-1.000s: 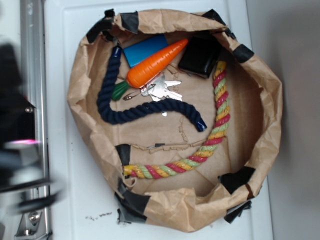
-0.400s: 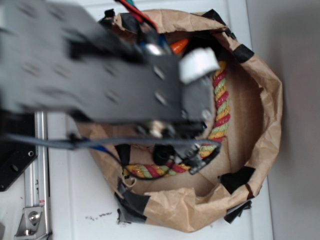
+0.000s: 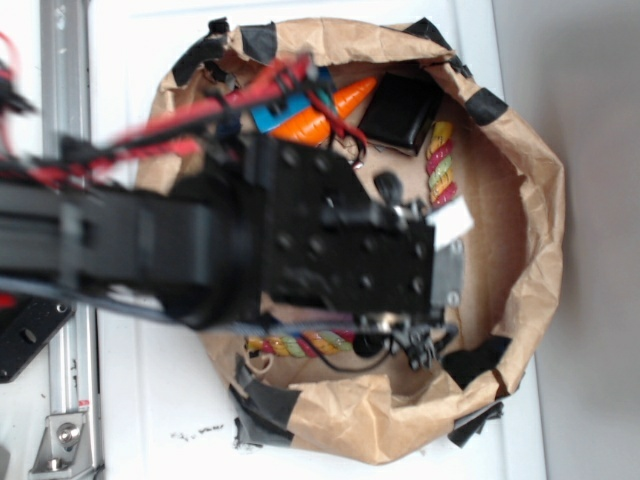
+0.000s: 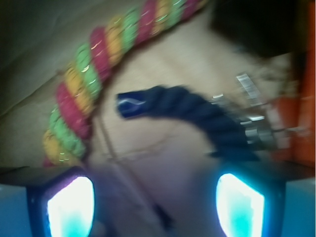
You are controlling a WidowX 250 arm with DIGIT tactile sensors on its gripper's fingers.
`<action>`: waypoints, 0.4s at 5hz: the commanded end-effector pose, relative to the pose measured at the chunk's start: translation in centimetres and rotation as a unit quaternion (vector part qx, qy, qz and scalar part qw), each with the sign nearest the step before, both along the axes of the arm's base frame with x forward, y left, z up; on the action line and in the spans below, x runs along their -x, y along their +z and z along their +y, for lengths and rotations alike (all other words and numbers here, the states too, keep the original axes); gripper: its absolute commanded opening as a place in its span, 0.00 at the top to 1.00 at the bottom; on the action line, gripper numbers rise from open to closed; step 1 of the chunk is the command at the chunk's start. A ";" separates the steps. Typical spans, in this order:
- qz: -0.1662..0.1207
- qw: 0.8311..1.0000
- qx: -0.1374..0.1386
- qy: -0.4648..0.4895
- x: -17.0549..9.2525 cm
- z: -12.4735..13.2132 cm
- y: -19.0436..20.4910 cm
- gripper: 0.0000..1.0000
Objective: Grab the multicolored rope.
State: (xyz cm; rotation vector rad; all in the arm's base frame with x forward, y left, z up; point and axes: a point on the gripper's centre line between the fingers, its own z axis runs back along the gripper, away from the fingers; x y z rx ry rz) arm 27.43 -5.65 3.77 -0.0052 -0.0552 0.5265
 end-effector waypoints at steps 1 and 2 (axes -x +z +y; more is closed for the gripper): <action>-0.069 0.996 0.037 -0.040 -0.3 -2.8 2.2 0.00; -0.082 0.995 0.044 -0.033 0.1 -2.4 3.0 0.00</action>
